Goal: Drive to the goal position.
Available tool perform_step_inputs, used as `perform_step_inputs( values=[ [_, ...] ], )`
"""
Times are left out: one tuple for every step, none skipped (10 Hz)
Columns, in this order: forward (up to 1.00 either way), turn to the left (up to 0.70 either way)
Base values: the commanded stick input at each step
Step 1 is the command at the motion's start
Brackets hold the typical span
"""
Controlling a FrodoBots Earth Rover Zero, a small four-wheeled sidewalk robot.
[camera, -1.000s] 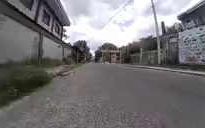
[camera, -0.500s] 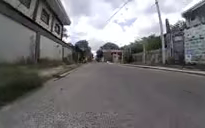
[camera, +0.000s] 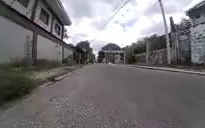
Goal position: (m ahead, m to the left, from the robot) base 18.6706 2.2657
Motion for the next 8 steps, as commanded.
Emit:
perform_step_inputs(
  values=[
    [1.0,0.04],
    [1.0,0.04],
    [1.0,0.04],
    [1.0,0.04],
    [1.0,0.04],
    [1.0,0.04],
    [1.0,0.04],
    [1.0,0.04]
  ],
)
